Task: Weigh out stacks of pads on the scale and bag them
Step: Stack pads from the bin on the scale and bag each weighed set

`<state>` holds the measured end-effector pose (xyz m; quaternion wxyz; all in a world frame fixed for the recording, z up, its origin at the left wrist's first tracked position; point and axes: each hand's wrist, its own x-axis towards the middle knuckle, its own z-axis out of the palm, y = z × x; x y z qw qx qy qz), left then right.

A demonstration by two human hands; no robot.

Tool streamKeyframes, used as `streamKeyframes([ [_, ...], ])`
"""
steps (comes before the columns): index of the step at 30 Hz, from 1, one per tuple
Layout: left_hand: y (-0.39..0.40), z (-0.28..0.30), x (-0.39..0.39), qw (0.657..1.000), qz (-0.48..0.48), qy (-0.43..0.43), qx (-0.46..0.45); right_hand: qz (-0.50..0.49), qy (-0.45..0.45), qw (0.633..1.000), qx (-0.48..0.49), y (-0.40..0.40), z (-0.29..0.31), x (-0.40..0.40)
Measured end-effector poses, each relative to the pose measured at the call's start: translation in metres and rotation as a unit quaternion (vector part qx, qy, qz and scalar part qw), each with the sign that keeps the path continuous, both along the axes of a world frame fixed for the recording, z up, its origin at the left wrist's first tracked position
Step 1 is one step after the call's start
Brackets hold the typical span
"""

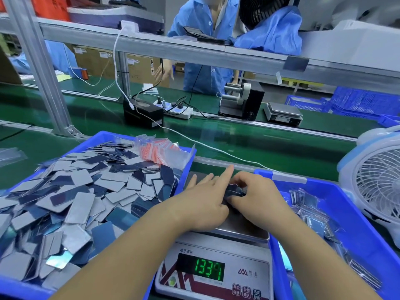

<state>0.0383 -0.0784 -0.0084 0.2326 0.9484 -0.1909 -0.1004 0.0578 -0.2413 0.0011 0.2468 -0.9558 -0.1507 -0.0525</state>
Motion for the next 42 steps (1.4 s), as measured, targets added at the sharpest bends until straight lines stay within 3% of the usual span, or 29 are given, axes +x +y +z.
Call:
streamKeyframes([
  [8, -0.011, -0.001, -0.004, 0.99, 0.029, -0.044, 0.128, 0.02, 0.042, 0.999, 0.011, -0.003, 0.003, 0.0],
  [13, -0.02, -0.005, -0.007, 0.987, 0.031, -0.073, 0.137, 0.058, 0.059, 0.997, 0.011, -0.009, 0.007, -0.001],
  [17, -0.016, -0.001, -0.007, 0.999, 0.025, -0.016, 0.026, 0.071, 0.039, 0.989, -0.122, -0.006, 0.004, -0.002],
  [24, -0.003, 0.005, 0.003, 0.987, 0.09, 0.017, -0.131, 0.026, 0.066, 0.976, -0.204, -0.008, 0.001, -0.005],
  [29, -0.012, 0.004, 0.001, 0.939, 0.071, 0.073, -0.329, 0.038, 0.058, 0.978, -0.198, -0.003, -0.001, -0.008],
  [35, -0.019, 0.003, 0.0, 0.905, 0.047, 0.082, -0.415, 0.057, 0.025, 0.987, -0.151, 0.003, 0.0, -0.009],
  [37, -0.016, 0.004, 0.001, 0.934, 0.041, 0.06, -0.349, 0.041, 0.013, 0.99, -0.135, 0.003, -0.001, -0.006],
  [39, -0.017, 0.0, 0.001, 0.989, 0.045, 0.0, -0.141, 0.03, 0.013, 0.99, -0.138, 0.003, -0.005, -0.003],
  [41, -0.02, -0.005, 0.001, 0.996, 0.068, -0.046, 0.037, 0.029, 0.023, 0.988, -0.15, 0.002, -0.009, 0.0],
  [42, -0.021, -0.007, 0.0, 0.992, 0.076, -0.058, 0.079, 0.029, 0.024, 0.986, -0.16, 0.002, -0.01, 0.001],
])
